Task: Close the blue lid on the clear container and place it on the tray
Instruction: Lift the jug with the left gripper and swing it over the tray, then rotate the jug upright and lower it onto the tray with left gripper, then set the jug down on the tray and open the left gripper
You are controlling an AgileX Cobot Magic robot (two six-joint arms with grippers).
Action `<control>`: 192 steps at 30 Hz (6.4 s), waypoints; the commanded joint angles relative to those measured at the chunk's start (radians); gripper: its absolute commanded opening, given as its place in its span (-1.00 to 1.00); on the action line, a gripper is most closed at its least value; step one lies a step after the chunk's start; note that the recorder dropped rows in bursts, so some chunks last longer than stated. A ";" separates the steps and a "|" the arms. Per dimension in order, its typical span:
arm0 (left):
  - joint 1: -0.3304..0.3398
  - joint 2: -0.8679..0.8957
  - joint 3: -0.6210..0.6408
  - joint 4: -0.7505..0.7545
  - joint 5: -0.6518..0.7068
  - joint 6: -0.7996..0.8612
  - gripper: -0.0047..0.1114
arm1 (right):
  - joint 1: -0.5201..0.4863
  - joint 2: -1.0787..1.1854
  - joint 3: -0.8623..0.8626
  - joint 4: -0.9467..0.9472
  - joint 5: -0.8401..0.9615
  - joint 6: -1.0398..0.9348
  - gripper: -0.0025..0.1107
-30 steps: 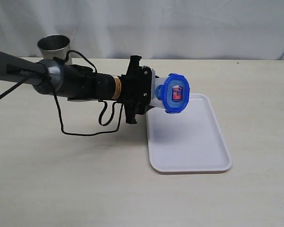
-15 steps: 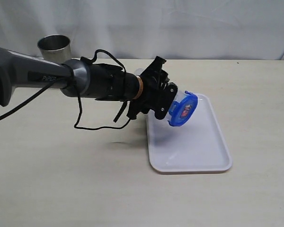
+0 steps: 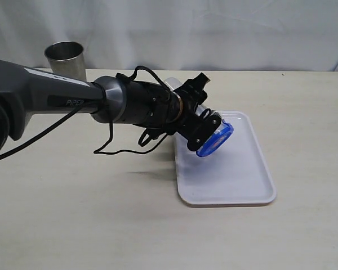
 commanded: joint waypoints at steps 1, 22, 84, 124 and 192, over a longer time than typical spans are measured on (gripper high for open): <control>-0.012 -0.013 -0.011 0.005 0.007 -0.005 -0.92 | -0.005 -0.004 0.005 0.004 -0.004 0.003 -0.88; -0.012 -0.013 -0.011 -0.067 -0.142 -0.284 -0.92 | -0.005 -0.004 0.005 0.004 -0.004 0.003 -0.88; 0.112 0.273 -0.011 -0.301 -1.196 -1.195 -0.92 | -0.005 -0.004 0.005 0.004 -0.004 0.003 -0.88; 0.133 0.269 -0.011 -0.266 -1.098 -1.191 0.50 | -0.005 -0.004 0.005 0.004 -0.004 0.003 -0.88; 0.270 0.126 -0.011 0.276 -0.967 -1.436 0.50 | -0.005 -0.004 0.005 0.004 -0.004 0.003 -0.88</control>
